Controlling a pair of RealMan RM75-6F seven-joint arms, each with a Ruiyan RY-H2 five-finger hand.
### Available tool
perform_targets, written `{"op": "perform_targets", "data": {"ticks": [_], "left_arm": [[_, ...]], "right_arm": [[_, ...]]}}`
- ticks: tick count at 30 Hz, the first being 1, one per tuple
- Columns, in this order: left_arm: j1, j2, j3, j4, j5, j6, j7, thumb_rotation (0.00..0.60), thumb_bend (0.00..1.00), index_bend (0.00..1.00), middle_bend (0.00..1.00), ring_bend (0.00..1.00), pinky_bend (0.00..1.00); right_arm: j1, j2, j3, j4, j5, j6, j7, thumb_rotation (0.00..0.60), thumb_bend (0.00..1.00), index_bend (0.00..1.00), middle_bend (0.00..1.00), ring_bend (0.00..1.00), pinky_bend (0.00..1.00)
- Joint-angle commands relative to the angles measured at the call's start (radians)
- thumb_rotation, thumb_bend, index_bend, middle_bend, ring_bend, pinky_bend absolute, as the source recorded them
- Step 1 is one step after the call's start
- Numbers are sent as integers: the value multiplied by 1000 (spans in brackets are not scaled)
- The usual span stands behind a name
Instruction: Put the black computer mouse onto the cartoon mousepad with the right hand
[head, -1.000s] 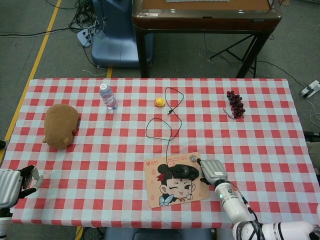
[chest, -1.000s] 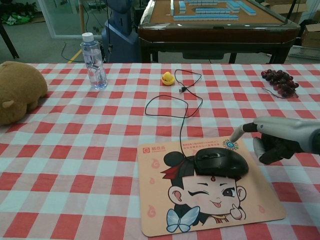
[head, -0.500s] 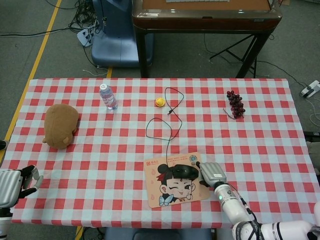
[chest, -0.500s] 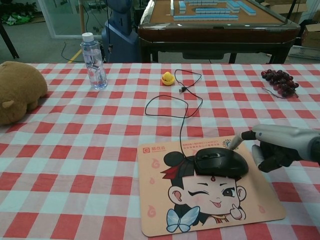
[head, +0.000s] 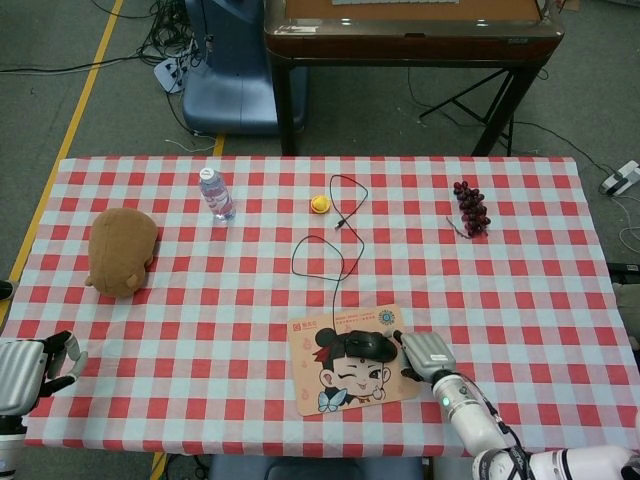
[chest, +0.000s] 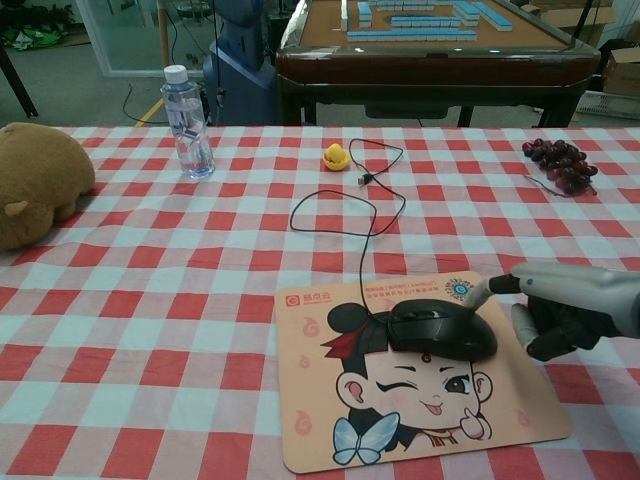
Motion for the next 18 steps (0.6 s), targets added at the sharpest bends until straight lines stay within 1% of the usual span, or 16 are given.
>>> {"op": "perform_targets", "data": {"ticks": [1,18], "left_arm": [[0,0,0,0,0,0,0,600,567,556,896,819,1000],[1,2,-1,-2,-3,1,-1,600,568,556,896,819,1000]], "right_arm": [[-3,4,-7,-6,-8,-5,7,600,1000,175,1000,1000,1000],[-14,9,-62,-40,-80,-34,33,600,1000,175,1000,1000,1000]]}}
